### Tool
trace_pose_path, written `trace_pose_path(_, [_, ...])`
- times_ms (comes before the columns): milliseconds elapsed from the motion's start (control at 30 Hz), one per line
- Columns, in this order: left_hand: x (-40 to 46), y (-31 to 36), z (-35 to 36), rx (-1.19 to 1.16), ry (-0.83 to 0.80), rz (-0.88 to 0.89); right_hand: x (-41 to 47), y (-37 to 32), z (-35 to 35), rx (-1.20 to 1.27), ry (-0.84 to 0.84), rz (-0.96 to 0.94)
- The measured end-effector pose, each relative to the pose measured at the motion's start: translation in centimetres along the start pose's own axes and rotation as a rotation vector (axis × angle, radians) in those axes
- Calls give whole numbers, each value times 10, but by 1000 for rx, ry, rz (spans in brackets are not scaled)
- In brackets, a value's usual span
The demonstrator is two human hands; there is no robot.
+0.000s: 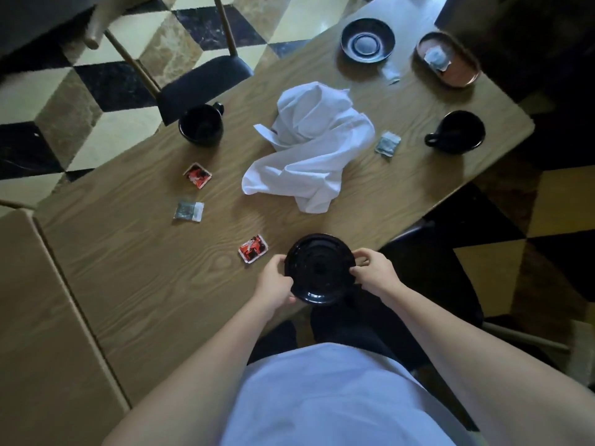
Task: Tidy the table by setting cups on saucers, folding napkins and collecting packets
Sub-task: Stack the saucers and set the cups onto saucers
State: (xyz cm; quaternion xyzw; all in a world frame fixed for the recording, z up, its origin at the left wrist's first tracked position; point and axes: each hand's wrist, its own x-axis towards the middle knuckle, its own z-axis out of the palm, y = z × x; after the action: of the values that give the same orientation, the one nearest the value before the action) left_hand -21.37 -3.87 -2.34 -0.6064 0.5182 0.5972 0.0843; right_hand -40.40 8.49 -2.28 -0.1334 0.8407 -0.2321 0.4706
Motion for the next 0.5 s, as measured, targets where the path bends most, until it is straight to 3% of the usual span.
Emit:
trace_pose_path(233, [26,67,65,52,-55,20,33,23,-78,98,54,32])
trace_pose_path(500, [48,103,90,30,-8,8,68,18,-110,121,50,-5])
